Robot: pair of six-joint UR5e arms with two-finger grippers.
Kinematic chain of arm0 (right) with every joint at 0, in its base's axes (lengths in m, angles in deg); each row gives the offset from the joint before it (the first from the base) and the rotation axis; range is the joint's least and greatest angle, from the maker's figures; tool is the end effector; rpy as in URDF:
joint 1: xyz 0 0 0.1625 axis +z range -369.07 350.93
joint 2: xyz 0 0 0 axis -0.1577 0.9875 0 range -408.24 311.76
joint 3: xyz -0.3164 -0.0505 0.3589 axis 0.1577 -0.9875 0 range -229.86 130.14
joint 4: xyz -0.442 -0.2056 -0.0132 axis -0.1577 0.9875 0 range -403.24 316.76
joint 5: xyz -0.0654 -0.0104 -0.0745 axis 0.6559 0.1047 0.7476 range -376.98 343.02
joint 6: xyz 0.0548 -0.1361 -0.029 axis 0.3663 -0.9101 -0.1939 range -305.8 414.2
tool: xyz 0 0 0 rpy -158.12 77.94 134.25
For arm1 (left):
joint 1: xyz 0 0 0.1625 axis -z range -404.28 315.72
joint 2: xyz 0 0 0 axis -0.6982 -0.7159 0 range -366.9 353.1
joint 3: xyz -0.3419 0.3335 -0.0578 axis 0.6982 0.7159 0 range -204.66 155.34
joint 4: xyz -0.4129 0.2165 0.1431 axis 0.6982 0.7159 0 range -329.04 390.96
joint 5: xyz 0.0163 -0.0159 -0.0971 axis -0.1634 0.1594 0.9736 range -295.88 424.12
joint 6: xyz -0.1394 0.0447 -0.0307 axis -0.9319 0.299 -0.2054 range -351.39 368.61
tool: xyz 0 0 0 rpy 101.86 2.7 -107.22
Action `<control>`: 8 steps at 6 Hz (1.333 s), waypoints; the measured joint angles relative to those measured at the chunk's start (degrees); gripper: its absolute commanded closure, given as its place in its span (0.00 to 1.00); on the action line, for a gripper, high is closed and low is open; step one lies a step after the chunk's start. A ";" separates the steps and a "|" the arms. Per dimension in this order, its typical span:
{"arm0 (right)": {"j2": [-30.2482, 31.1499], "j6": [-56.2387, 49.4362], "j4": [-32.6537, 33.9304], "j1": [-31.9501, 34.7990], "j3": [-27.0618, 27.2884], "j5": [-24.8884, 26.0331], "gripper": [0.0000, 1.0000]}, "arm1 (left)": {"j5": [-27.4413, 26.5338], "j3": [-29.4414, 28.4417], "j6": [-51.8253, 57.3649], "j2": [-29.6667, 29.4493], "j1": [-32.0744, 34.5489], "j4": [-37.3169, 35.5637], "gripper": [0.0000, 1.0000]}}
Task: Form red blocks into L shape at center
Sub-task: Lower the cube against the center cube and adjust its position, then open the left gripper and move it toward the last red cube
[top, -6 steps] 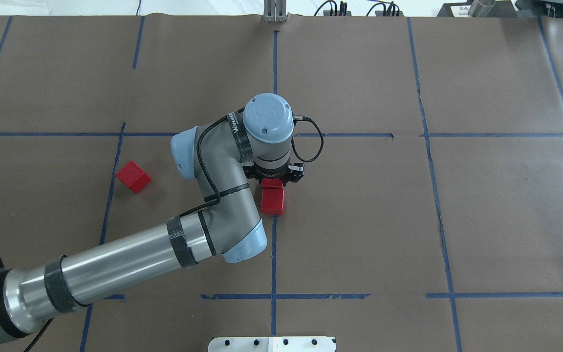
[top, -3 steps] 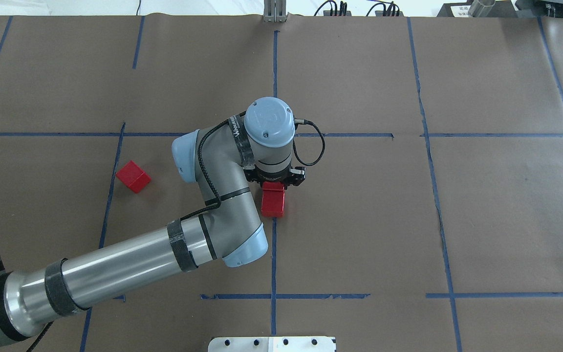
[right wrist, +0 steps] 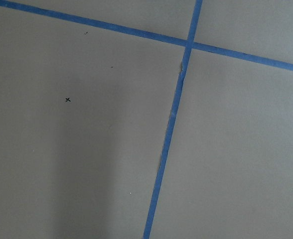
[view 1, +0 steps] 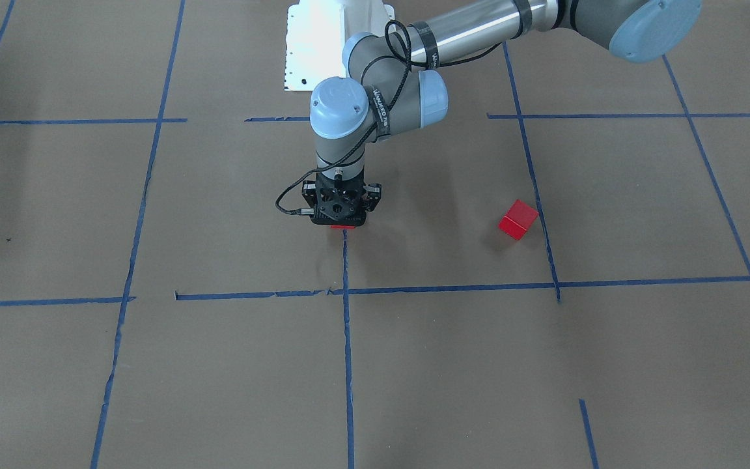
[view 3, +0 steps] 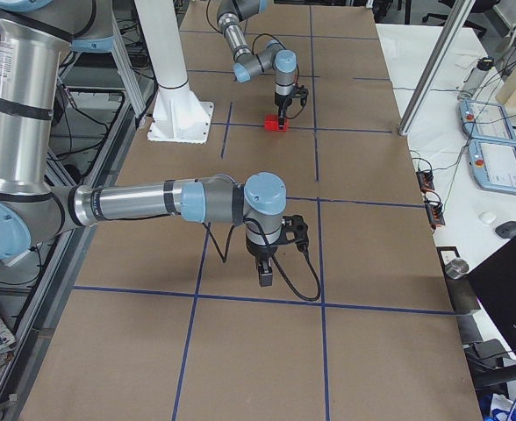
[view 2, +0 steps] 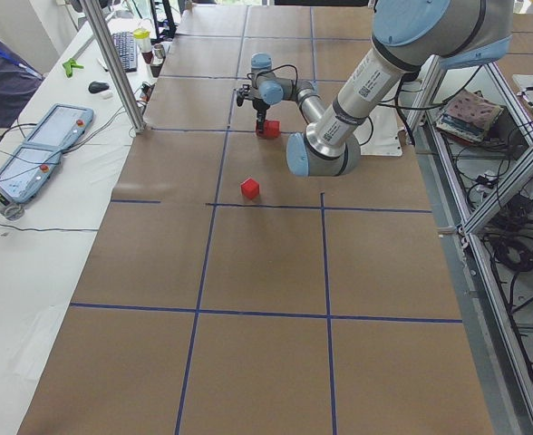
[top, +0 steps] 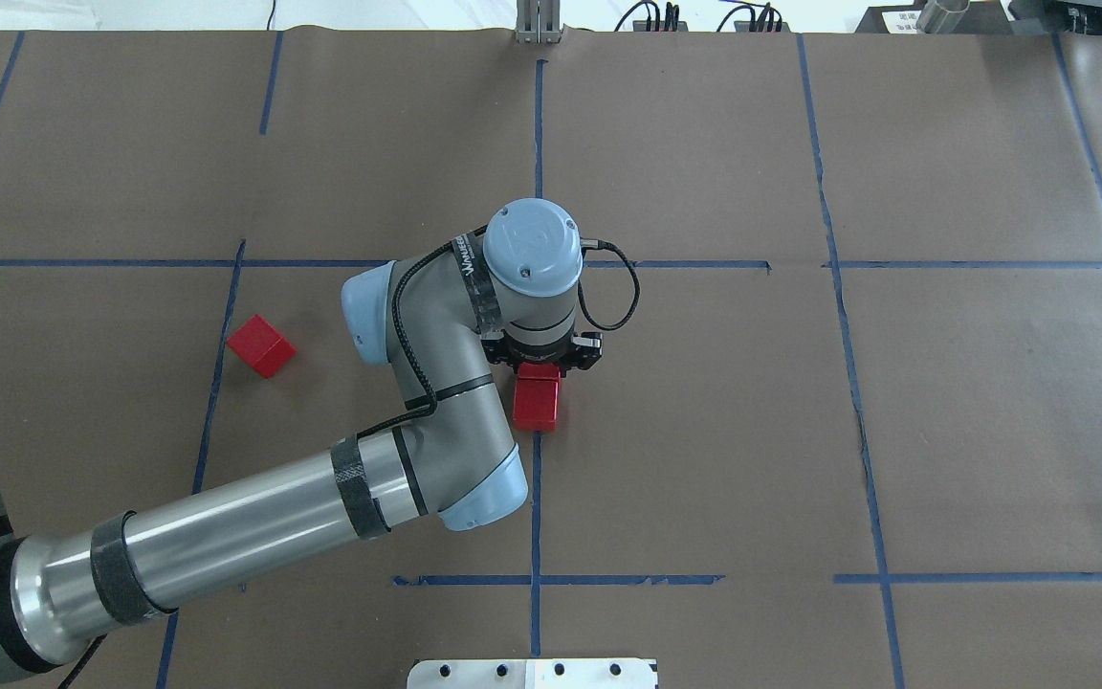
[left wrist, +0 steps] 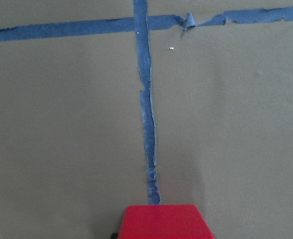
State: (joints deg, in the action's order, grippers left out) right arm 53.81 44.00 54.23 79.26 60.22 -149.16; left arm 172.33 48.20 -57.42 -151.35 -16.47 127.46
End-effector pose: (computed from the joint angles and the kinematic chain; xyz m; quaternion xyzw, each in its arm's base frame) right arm 0.0193 -0.4655 0.6774 0.0313 -0.3586 -0.0982 0.9278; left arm 0.7865 -0.5127 0.1914 0.0287 0.3956 0.0284 0.9175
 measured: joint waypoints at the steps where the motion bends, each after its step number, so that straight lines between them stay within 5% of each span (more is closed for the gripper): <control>1: 0.00 0.00 0.00 0.00 -0.06 0.00 0.00 | 0.04 0.00 0.04 0.06 -0.03 0.03 0.07; 2: -0.01 0.00 0.00 0.00 -0.08 0.00 0.00 | 0.04 0.06 0.25 0.14 -0.03 0.15 0.00; 5: 0.02 0.02 0.00 0.00 -0.05 0.00 0.00 | 0.13 1.93 0.70 0.34 0.25 0.25 0.00; 8: 0.00 0.11 0.03 0.00 -0.24 0.00 0.00 | 4.46 10.86 9.49 6.66 5.92 -1.61 0.00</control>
State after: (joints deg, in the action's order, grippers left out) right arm 53.80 44.11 54.26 79.26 59.98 -149.16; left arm 176.80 59.07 -47.94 -144.69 -10.55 125.85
